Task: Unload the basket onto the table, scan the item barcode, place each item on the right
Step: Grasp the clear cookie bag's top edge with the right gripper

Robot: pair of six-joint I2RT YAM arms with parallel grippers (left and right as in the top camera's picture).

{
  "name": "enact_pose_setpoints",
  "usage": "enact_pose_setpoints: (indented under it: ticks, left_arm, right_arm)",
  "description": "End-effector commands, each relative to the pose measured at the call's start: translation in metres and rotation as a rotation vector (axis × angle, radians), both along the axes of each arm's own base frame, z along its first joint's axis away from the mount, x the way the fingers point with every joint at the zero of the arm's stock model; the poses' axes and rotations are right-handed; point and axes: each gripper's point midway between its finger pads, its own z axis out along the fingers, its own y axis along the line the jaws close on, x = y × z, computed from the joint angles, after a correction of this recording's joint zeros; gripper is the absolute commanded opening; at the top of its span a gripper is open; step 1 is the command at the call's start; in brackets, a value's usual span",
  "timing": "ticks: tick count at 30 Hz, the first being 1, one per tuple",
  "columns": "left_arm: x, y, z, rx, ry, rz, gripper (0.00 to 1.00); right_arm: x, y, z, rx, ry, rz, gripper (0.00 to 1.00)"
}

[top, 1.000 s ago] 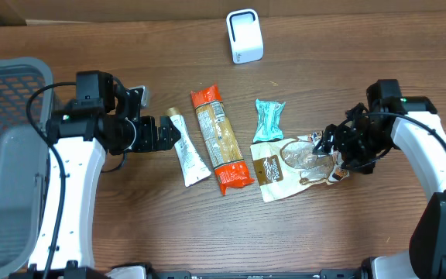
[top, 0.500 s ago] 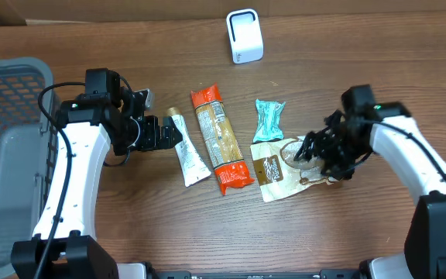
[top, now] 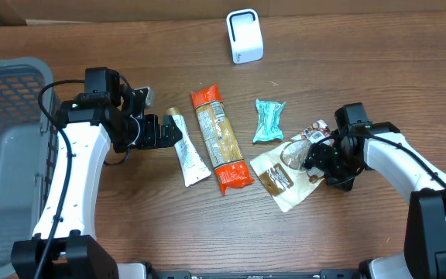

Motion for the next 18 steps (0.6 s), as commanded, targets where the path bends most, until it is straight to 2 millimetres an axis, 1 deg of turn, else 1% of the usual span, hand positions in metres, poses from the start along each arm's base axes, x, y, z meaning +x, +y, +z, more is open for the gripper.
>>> enact_pose_setpoints:
  ticks: [1, 5, 7, 8, 9, 14, 18]
  left_arm:
    - [0.001, 0.000, -0.002, 0.009, -0.004, -0.020, 1.00]
    - [0.001, 0.000, -0.002, 0.009, -0.005, -0.020, 1.00]
    - [0.001, 0.000, -0.002, 0.009, -0.005, -0.020, 1.00]
    - [0.001, 0.000, -0.002, 0.009, -0.005, -0.020, 1.00]
    - [0.001, 0.000, -0.002, 0.009, -0.005, -0.020, 0.99]
    - [0.001, 0.000, -0.002, 0.009, -0.005, -0.020, 1.00]
    - [0.001, 0.000, -0.002, 0.009, -0.004, -0.020, 1.00]
  right_arm:
    - [0.015, -0.021, -0.006, -0.112, -0.049, -0.079, 0.81]
    - [0.036, -0.023, -0.004, -0.120, -0.134, -0.084, 0.82]
    - [0.041, -0.022, -0.002, -0.088, -0.152, -0.089, 0.82]
    - [0.044, -0.019, 0.000, -0.054, -0.166, -0.068, 0.85]
    - [0.046, -0.016, 0.002, -0.024, -0.179, -0.045, 0.85]
    - [0.044, -0.014, 0.006, 0.053, -0.190, 0.014, 0.86]
    - [0.038, -0.014, 0.006, 0.069, -0.173, 0.030, 0.87]
